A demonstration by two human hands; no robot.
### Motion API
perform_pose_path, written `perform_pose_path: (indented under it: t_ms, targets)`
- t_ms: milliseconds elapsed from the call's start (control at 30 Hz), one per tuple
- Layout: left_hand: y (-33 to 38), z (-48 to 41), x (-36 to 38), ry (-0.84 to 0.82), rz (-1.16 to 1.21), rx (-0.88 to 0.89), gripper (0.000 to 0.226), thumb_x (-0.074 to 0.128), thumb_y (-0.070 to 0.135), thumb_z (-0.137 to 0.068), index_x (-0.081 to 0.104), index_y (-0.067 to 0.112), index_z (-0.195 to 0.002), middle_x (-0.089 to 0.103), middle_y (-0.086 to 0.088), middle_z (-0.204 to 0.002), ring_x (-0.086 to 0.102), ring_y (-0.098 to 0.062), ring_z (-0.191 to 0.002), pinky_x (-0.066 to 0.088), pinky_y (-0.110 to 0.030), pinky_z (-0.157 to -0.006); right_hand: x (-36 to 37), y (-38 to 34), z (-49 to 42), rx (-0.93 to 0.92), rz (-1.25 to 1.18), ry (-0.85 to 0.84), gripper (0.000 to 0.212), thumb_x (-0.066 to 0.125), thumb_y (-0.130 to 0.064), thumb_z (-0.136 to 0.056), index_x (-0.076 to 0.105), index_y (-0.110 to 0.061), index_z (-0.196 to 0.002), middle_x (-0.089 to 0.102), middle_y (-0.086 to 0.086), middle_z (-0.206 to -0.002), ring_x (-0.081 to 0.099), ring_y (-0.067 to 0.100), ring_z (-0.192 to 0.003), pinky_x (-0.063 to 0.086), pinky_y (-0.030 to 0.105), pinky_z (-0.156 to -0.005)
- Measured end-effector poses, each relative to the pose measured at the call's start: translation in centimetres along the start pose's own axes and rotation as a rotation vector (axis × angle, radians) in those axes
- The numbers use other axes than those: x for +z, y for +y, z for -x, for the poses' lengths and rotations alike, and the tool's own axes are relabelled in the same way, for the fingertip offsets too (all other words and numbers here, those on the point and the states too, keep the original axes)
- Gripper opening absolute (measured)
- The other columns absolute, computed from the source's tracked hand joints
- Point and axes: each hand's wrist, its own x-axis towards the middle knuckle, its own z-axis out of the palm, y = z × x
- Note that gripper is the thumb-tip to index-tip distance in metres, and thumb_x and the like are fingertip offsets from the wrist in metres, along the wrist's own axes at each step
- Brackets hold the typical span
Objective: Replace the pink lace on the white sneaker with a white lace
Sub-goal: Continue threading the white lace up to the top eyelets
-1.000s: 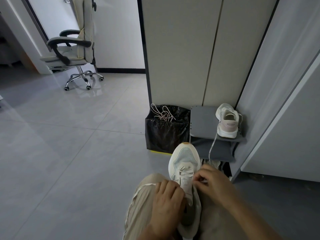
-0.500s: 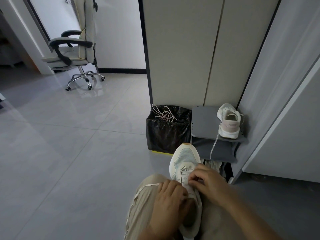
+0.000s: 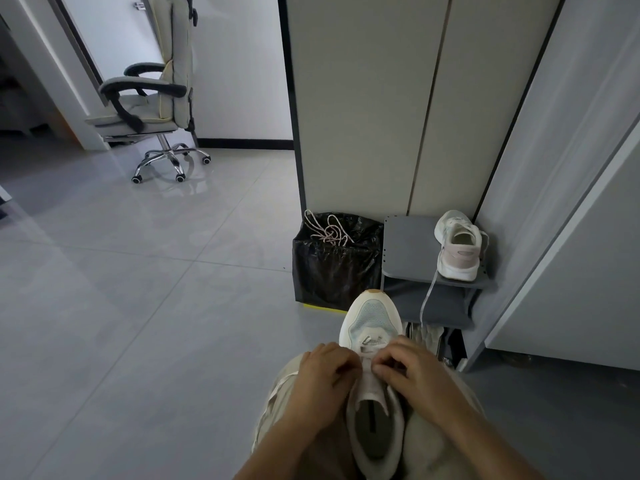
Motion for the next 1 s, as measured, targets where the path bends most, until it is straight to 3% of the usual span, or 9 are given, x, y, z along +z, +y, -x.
perform_pose_path:
  t_ms: [100, 200, 467, 567, 667, 733, 800, 900, 1000]
  targets:
    - [-0.3, 0.9, -3.0, 0.184, 0.299, -0.140, 0.027, 0.061, 0.011, -0.079, 0.063, 0.036, -0.071, 0.063, 0.017, -0.073, 0.054, 0.003, -0.068, 0.039, -0.009, -0.066, -1.0, -0.3, -0.2, 0.064, 0.041, -0.096, 0.021, 0.064, -0.023, -0.084, 0.057, -0.032, -0.102, 0.055, -0.019, -0.086, 0.055, 0.000, -0.083, 0.044, 0.014, -0.072]
    - [-2.4, 2.6, -8.2, 0.428, 0.595, -0.238, 0.026, 0.056, -0.012, -0.081, 0.060, 0.013, -0.072, 0.059, 0.009, -0.063, 0.051, -0.002, -0.062, 0.042, -0.011, -0.061, -2.0, 0.2, -0.7, 0.029, 0.177, -0.070, 0.028, 0.064, -0.016, -0.080, 0.059, -0.028, -0.105, 0.057, -0.020, -0.079, 0.057, 0.001, -0.075, 0.042, 0.014, -0.072]
    - [-15.3, 11.4, -18.8, 1.043, 0.624, -0.864, 0.027, 0.045, 0.005, -0.093, 0.048, 0.018, -0.069, 0.054, 0.012, -0.040, 0.051, 0.003, -0.037, 0.038, -0.004, -0.037, -0.6, 0.2, -1.3, 0.088, -0.173, 0.182, 0.032, 0.057, 0.002, -0.085, 0.055, -0.024, -0.103, 0.063, -0.011, -0.093, 0.055, -0.002, -0.089, 0.042, 0.007, -0.076]
    - [-17.6, 11.6, -16.9, 0.896, 0.427, -1.043, 0.011, 0.050, 0.001, -0.091, 0.051, 0.007, -0.082, 0.059, 0.000, -0.046, 0.054, 0.000, -0.038, 0.047, -0.019, -0.042, 0.1, 0.1, -1.4, 0.138, -0.247, 0.220, 0.031, 0.053, 0.004, -0.087, 0.056, -0.023, -0.102, 0.063, -0.009, -0.093, 0.055, 0.000, -0.087, 0.045, 0.011, -0.074]
    - [-16.4, 9.5, -13.7, 0.599, -0.014, -1.040, 0.021, 0.066, 0.000, -0.081, 0.058, -0.004, -0.100, 0.062, -0.031, -0.092, 0.062, -0.036, -0.090, 0.046, -0.048, -0.083, 0.7, 0.2, -1.4, 0.166, -0.250, 0.275, 0.037, 0.053, 0.002, -0.087, 0.054, -0.034, -0.094, 0.061, -0.009, -0.095, 0.055, 0.002, -0.086, 0.046, 0.013, -0.073]
    - [-13.1, 6.9, -11.0, 0.547, -0.196, -0.791, 0.028, 0.069, 0.001, -0.077, 0.061, -0.003, -0.103, 0.060, -0.027, -0.096, 0.058, -0.041, -0.092, 0.044, -0.048, -0.085, 0.8, 0.3, -1.2, 0.150, -0.199, 0.292, 0.038, 0.055, 0.002, -0.086, 0.053, -0.035, -0.089, 0.058, -0.009, -0.094, 0.054, 0.003, -0.084, 0.045, 0.011, -0.071]
    - [-7.1, 4.0, -8.1, 0.463, -0.066, -0.396, 0.014, 0.064, 0.014, -0.079, 0.066, 0.016, -0.093, 0.061, -0.007, -0.088, 0.060, -0.021, -0.084, 0.047, -0.033, -0.079, 0.7, 0.3, -1.0, 0.148, -0.166, 0.251, 0.032, 0.057, 0.002, -0.085, 0.056, -0.031, -0.085, 0.056, -0.008, -0.093, 0.053, 0.003, -0.081, 0.044, 0.011, -0.070]
    - [-0.5, 0.7, -3.1, 0.062, -0.148, 0.040, 0.026, 0.043, 0.039, -0.084, 0.067, 0.028, -0.089, 0.062, 0.009, -0.090, 0.053, -0.001, -0.089, 0.037, -0.019, -0.079, 0.2, 0.1, -0.7, 0.149, -0.134, 0.149, 0.023, 0.060, -0.003, -0.084, 0.059, -0.025, -0.082, 0.055, -0.007, -0.092, 0.052, 0.001, -0.078, 0.043, 0.009, -0.070]
    - [1.9, -0.8, -0.3, -0.140, -0.429, -0.035, 0.031, 0.040, 0.040, -0.093, 0.062, 0.026, -0.110, 0.060, 0.007, -0.109, 0.048, -0.011, -0.106, 0.024, -0.025, -0.087, -0.3, 0.1, -0.2, 0.123, -0.025, 0.036, 0.023, 0.062, -0.009, -0.083, 0.057, -0.031, -0.079, 0.047, -0.009, -0.094, 0.051, 0.000, -0.079, 0.044, 0.011, -0.073]
